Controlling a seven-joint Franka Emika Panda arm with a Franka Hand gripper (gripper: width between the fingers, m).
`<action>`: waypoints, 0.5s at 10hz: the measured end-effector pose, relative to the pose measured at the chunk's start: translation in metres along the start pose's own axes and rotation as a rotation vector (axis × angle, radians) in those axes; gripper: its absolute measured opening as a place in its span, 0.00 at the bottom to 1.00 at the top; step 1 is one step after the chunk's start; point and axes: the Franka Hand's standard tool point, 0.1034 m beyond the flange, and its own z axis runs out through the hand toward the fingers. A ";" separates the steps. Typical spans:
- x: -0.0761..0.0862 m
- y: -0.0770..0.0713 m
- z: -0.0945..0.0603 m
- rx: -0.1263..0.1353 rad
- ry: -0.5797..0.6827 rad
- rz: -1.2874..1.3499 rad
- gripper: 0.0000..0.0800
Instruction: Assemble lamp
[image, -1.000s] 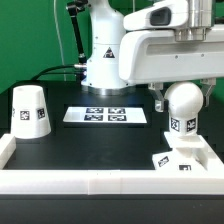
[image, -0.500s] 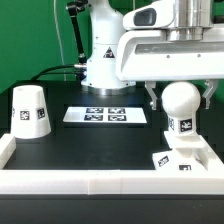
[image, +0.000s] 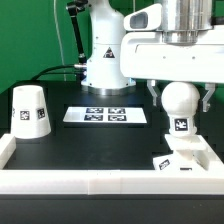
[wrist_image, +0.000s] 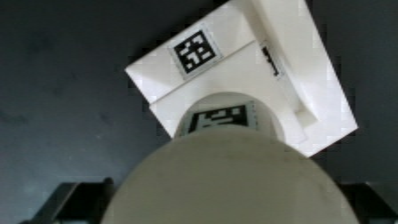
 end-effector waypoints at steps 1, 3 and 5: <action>-0.002 0.000 0.000 0.004 -0.026 0.137 0.72; -0.003 -0.001 0.000 0.001 -0.087 0.326 0.72; -0.002 -0.001 0.001 0.001 -0.115 0.487 0.72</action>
Offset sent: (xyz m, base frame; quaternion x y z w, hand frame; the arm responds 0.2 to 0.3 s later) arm 0.0125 0.0011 -0.0008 -0.0063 -0.0577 0.2479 0.9670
